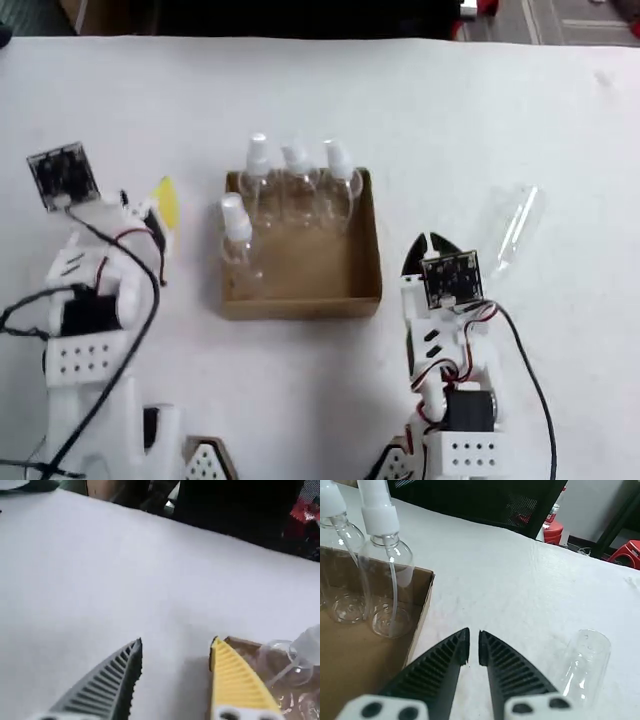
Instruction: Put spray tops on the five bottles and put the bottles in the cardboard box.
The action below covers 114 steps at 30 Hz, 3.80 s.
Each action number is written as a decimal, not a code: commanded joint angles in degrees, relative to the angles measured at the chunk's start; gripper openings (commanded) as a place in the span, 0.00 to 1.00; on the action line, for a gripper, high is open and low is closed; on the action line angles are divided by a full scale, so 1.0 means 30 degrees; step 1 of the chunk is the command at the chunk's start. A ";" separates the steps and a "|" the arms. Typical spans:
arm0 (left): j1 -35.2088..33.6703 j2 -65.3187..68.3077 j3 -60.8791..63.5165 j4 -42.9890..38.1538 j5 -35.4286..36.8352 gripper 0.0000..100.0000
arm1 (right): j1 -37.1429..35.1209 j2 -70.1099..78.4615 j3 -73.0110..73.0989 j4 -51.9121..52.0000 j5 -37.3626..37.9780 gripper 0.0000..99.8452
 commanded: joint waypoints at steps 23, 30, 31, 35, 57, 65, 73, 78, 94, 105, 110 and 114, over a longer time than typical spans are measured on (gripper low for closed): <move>0.0777 -0.4381 0.2608 -0.1905 -0.0264 0.21 | -0.0132 -0.0249 0.0117 -0.0132 0.0234 0.02; 0.0777 -0.4381 0.2608 -0.1905 -0.0264 0.21 | 0.0161 -0.0278 0.0117 -0.0542 0.0029 0.03; 0.0777 -0.4381 0.2608 -0.1905 -0.0264 0.21 | 0.0337 -0.0278 0.0117 -0.0542 0.0000 0.05; 0.0777 -0.4381 0.2637 -0.1905 -0.0264 0.21 | 0.1070 -0.0308 0.0088 -0.0542 -0.1700 0.15; 0.0630 -0.4469 0.3868 -0.3341 -0.0088 0.16 | 0.1363 -0.0308 -0.0352 -0.0513 -0.0469 0.03; -0.0425 -0.4498 0.1612 -0.0117 0.0176 0.16 | 0.1333 -0.0308 -0.0352 -0.0513 -0.0469 0.03; -0.1568 -0.4469 0.0850 0.3516 0.0264 0.11 | 0.0073 -0.0278 -0.0733 0.0571 0.1670 0.02; -0.1421 -0.4498 0.3868 0.0293 -0.1084 0.02 | 0.0425 -0.0278 -0.0733 0.0571 0.1670 0.02; 0.1421 -0.4322 0.4542 0.0059 -0.4454 0.02 | 0.0396 -0.0249 0.0117 -0.0513 0.1846 0.02; 0.1538 -0.3326 0.3018 0.1700 -0.5304 0.02 | 0.0308 -0.0132 0.0117 -0.0484 0.1846 0.02; 0.1451 0.2271 0.0410 0.2051 -0.5392 0.02 | 0.0278 -0.0132 0.0117 -0.0484 0.1846 0.02; 0.1392 0.6842 -0.1700 0.2051 -0.5304 0.02 | 0.0278 -0.0132 0.0117 -0.0484 0.1846 0.02</move>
